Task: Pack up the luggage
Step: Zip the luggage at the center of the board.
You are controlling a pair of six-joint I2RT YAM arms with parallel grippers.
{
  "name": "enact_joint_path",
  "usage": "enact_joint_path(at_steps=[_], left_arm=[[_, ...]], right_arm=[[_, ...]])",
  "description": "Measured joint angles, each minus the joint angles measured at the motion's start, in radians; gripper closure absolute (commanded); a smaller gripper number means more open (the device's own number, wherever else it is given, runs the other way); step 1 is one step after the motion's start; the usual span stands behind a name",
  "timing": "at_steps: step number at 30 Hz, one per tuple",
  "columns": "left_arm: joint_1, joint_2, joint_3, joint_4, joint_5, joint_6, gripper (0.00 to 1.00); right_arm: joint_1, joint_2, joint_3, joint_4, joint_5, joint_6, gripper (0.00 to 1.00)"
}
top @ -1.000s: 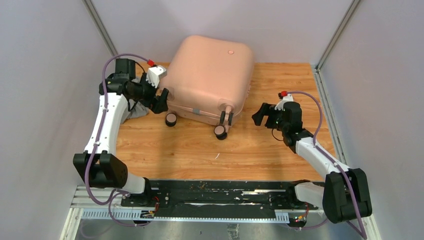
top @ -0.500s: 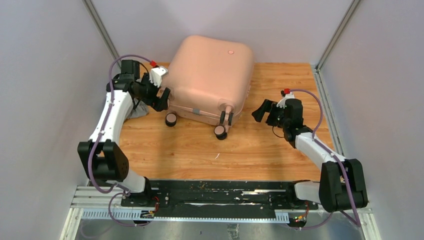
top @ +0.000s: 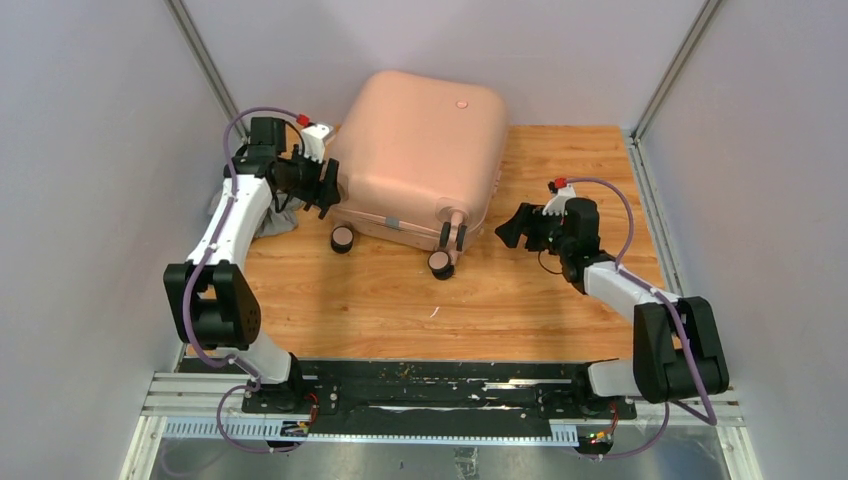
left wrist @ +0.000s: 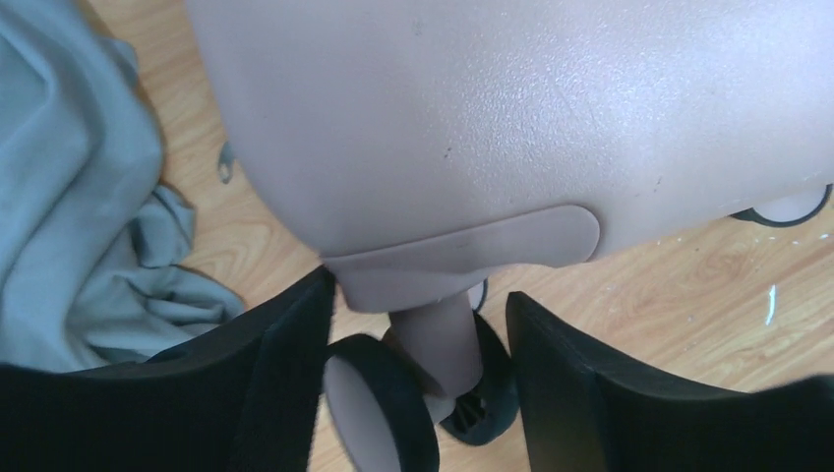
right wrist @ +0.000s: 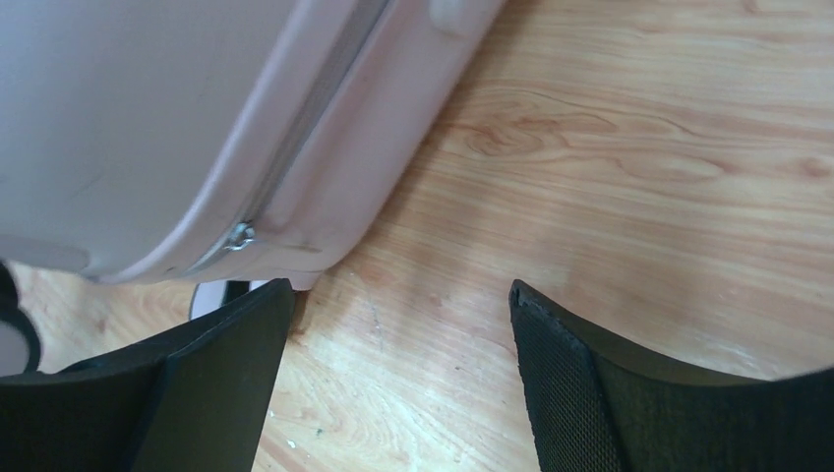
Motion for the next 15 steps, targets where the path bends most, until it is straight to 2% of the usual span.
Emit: enact_joint_path(at_steps=[5,10,12,15], left_arm=[[-0.005,0.026,0.006,0.018,0.013,-0.047,0.71],[0.003,0.031,0.051,-0.018,-0.004,-0.098,0.94],[0.003,0.036,0.065,-0.033,-0.003,-0.103,0.98],[0.003,0.037,0.079,-0.045,-0.001,-0.109,0.99]], right_arm=[[0.007,0.024,-0.027,0.145,-0.114,-0.028,0.16],[0.017,0.108,-0.017,0.254,-0.23,-0.039,0.18],[0.023,0.142,-0.017,0.298,-0.277,-0.04,0.2],[0.032,0.182,-0.017,0.364,-0.33,-0.032,0.23]])
